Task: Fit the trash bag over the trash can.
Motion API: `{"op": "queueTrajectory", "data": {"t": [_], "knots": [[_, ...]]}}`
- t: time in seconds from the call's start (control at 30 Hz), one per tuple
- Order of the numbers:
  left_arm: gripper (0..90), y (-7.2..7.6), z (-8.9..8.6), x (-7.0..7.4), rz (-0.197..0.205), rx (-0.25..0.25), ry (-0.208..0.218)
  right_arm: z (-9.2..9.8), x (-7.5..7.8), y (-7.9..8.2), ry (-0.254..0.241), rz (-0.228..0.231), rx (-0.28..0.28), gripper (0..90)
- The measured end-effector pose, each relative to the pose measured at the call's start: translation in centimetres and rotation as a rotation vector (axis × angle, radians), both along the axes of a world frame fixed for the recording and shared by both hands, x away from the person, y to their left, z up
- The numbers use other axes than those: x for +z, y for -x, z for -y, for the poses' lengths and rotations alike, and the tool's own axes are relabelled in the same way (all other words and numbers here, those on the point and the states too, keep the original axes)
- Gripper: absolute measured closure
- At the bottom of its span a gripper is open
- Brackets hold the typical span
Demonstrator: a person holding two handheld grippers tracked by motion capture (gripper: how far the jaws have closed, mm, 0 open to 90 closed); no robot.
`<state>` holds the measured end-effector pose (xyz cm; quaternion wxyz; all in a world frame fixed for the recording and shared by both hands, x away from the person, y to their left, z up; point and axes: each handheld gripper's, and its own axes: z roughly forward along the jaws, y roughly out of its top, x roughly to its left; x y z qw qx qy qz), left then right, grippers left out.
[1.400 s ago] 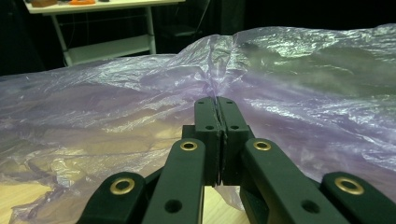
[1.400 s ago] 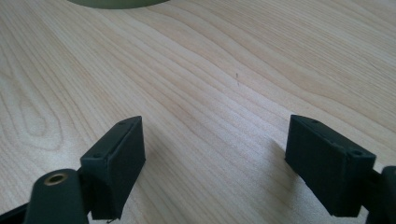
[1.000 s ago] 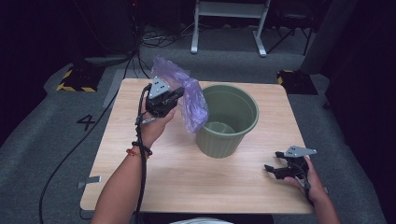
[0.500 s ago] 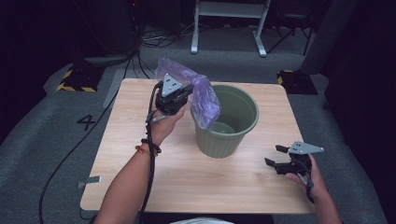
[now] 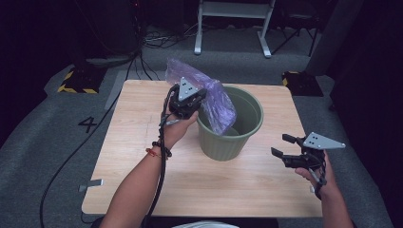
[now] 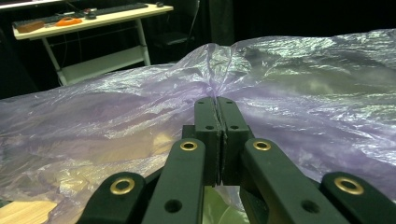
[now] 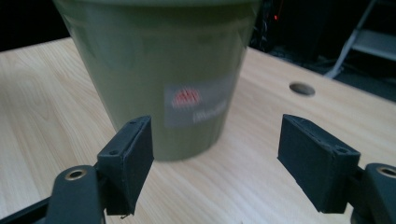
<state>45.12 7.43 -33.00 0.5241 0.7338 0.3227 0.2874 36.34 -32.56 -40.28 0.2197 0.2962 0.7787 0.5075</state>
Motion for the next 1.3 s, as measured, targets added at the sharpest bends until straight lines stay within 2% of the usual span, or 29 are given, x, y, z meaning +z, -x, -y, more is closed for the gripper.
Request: {"op": "queueTrajectory", "data": {"t": [0.07, 0.1, 0.13, 0.27, 0.3, 0.4, 0.47, 0.5, 0.67, 0.9, 0.93, 1.0, 1.07, 1.2, 1.23, 1.27, 1.3], "knots": [[88.5, 0.0, 0.3, 0.0, 0.004, 0.006, -0.011, -0.4, 0.9, 0.2, -0.006, 0.029, 0.007, 26.7], [88.5, 0.0, 0.3, 0.0, 0.004, 0.006, -0.011, -0.4, 0.9, 0.2, -0.006, 0.029, 0.007, 26.7], [88.5, 0.0, 0.8, 0.0, 0.012, 0.013, -0.029, -0.9, 2.0, 0.4, -0.019, 0.059, 0.020, 26.7], [88.5, -0.1, 1.4, -0.1, 0.023, 0.034, -0.058, -1.8, 3.8, 0.5, -0.048, 0.100, 0.040, 26.7], [88.5, -0.3, 1.6, -0.1, 0.028, 0.036, -0.071, -1.8, 3.8, 0.5, -0.048, 0.100, 0.040, 26.7], [88.5, -0.5, 2.2, -0.2, 0.034, 0.056, -0.095, -2.9, 5.5, 0.4, -0.062, 0.134, 0.068, 26.7], [88.5, -0.6, 2.3, -0.3, 0.034, 0.059, -0.096, -3.1, 5.8, 0.3, -0.063, 0.137, 0.072, 26.8], [88.5, -0.7, 2.6, -0.3, 0.034, 0.062, -0.106, -3.9, 6.3, 0.2, -0.062, 0.144, 0.085, 26.9], [88.5, -0.7, 2.9, -0.2, 0.039, 0.061, -0.118, -5.6, 7.0, -0.3, -0.050, 0.150, 0.116, 27.4], [88.5, -0.5, 3.2, -0.1, 0.044, 0.052, -0.119, -7.7, 7.7, -0.9, -0.060, 0.149, 0.149, 27.3], [88.5, -0.4, 3.3, -0.1, 0.046, 0.051, -0.121, -8.7, 7.9, -1.1, -0.045, 0.148, 0.158, 27.4], [88.5, -0.4, 3.4, 0.0, 0.046, 0.051, -0.120, -9.1, 8.0, -1.1, -0.040, 0.148, 0.160, 27.5], [88.5, -0.3, 3.4, 0.0, 0.044, 0.049, -0.126, -10.5, 8.1, -1.4, -0.013, 0.145, 0.168, 28.0], [88.5, -0.2, 3.5, 0.1, 0.047, 0.039, -0.125, -11.5, 8.2, -1.7, 0.000, 0.138, 0.174, 29.3], [88.5, 0.0, 3.5, 0.2, 0.048, 0.033, -0.117, -12.0, 8.2, -1.8, 0.018, 0.141, 0.168, 33.4], [88.4, 0.0, 3.5, 0.2, 0.048, 0.033, -0.117, -12.0, 8.2, -1.8, 0.018, 0.141, 0.168, 33.4], [88.4, 0.2, 3.5, 0.3, 0.052, 0.021, -0.113, -12.5, 8.2, -2.1, 0.044, 0.141, 0.156, 42.4]]}}
